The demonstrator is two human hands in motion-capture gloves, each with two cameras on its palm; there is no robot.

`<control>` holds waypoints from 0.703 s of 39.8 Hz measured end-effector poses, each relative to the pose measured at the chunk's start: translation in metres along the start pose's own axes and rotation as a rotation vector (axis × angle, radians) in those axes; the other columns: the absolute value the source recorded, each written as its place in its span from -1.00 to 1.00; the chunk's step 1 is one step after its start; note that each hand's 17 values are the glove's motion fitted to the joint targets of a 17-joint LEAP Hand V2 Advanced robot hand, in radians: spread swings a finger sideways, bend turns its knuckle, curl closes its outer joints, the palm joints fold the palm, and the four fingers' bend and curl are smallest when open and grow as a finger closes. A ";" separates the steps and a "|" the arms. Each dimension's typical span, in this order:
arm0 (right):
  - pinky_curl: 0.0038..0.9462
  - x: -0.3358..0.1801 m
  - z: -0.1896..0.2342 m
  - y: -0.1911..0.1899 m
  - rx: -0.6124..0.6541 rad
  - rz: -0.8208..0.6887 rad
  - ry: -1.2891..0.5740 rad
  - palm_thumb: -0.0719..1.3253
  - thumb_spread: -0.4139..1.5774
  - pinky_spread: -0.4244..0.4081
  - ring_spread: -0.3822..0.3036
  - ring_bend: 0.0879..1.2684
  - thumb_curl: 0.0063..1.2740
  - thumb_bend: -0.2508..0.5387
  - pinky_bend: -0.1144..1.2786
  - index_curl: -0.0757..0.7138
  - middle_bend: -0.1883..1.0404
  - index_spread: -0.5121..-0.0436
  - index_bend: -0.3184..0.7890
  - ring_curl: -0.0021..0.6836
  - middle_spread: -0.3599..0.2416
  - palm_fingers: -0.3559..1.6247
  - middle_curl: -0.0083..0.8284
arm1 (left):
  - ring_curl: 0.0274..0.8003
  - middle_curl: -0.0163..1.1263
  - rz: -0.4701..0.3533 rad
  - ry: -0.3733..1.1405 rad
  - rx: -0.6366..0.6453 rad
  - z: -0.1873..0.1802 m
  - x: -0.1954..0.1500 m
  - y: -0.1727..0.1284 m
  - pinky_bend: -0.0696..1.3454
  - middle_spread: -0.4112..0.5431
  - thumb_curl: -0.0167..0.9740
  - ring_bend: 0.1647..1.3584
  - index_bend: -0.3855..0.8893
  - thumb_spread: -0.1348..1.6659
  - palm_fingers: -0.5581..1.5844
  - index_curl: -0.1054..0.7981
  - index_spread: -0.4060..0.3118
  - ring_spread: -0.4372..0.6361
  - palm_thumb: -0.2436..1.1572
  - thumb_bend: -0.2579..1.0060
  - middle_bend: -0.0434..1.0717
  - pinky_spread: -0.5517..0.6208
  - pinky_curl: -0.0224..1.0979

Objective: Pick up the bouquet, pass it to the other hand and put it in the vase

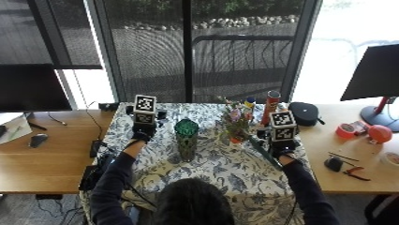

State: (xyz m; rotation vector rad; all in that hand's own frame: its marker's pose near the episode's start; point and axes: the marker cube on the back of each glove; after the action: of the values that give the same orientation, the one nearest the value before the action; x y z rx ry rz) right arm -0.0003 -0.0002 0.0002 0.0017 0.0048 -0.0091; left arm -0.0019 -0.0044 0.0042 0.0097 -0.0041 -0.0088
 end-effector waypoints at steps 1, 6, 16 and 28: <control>-0.73 0.000 0.000 0.000 0.000 -0.003 0.003 -0.38 -0.14 0.35 0.31 -0.58 -0.91 0.24 -0.01 -0.76 -0.45 0.51 -0.27 -0.83 0.27 -0.21 -0.91 | -0.83 -0.81 -0.004 -0.002 0.003 0.001 -0.001 -0.001 -0.64 -0.26 -0.85 -0.53 -0.03 -0.39 0.21 -0.61 -0.04 -0.23 -0.28 -0.34 -0.23 0.06 -0.88; -0.52 0.002 0.005 -0.003 -0.008 -0.026 -0.002 -0.29 0.18 0.50 0.42 -0.48 -0.84 0.32 0.11 -0.62 -0.42 0.16 -0.23 -0.61 0.31 -0.27 -0.79 | -0.57 -0.61 -0.036 -0.008 0.023 0.013 -0.010 -0.007 -0.66 -0.32 -0.77 -0.49 -0.06 -0.07 0.18 -0.43 -0.13 -0.25 -0.23 -0.35 -0.20 0.12 -0.74; -0.40 0.000 0.006 -0.004 -0.011 -0.076 -0.064 -0.25 0.50 0.63 0.49 -0.42 -0.76 0.26 0.15 -0.47 -0.40 -0.12 -0.17 -0.45 0.32 -0.30 -0.62 | -0.41 -0.47 -0.012 -0.004 -0.019 0.016 -0.011 0.005 -0.67 -0.36 -0.66 -0.51 -0.11 0.21 0.16 -0.23 -0.20 -0.27 -0.19 -0.43 -0.27 0.16 -0.64; -0.37 -0.007 0.005 -0.031 -0.089 -0.064 -0.124 -0.21 0.63 0.62 0.35 -0.35 -0.70 0.13 0.11 -0.39 -0.34 -0.19 -0.23 -0.32 0.24 -0.26 -0.43 | -0.32 -0.39 0.086 0.069 0.009 0.006 0.015 0.014 -0.66 -0.34 -0.56 -0.53 -0.13 0.31 0.12 -0.10 -0.22 -0.27 -0.18 -0.54 -0.36 0.17 -0.56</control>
State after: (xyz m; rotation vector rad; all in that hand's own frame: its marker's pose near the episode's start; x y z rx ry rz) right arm -0.0080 -0.0313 0.0053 -0.0876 -0.1187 -0.0733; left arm 0.0136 0.0093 0.0100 0.0187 0.0640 0.0780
